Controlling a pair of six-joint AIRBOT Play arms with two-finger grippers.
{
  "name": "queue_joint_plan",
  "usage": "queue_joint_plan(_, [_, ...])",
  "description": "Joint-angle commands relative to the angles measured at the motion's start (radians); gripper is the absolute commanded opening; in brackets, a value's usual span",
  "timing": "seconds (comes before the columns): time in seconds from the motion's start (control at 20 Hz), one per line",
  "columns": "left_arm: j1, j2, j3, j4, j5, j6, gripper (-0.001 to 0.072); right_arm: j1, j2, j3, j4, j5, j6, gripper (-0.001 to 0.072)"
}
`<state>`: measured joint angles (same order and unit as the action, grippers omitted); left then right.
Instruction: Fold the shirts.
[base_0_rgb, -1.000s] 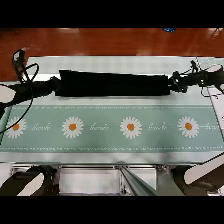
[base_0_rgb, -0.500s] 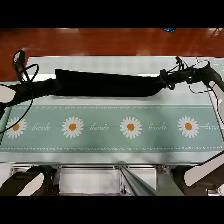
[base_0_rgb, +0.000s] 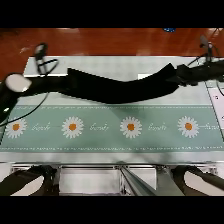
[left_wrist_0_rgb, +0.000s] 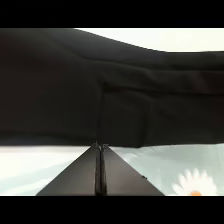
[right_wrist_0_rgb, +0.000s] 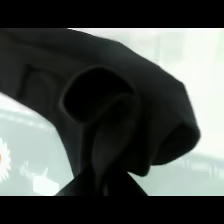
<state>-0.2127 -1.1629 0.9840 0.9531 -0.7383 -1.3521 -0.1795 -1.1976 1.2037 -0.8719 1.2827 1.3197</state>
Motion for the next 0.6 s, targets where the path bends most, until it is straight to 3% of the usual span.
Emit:
queue_joint_plan(0.0, [-0.180, -0.240, 0.201, -0.013, -0.044, -0.014, 0.0019, 0.000, 0.296, -0.163, -0.034, 0.006, 0.049, 0.0023])
queue_joint_plan(0.15, [-0.311, -0.485, 0.411, -0.087, -0.122, -0.014, 0.0020, 0.000, 0.456, -0.208, -0.035, 0.014, 0.113, 0.0023])
queue_joint_plan(0.3, [-0.424, -0.687, 0.586, -0.295, -0.233, -0.002, 0.0020, 0.000, 0.537, -0.208, -0.036, 0.039, 0.137, 0.0023])
queue_joint_plan(0.55, [-0.618, -0.855, 0.726, -0.348, -0.330, -0.003, 0.0020, 0.003, 0.544, -0.208, -0.024, 0.061, 0.143, 0.0023])
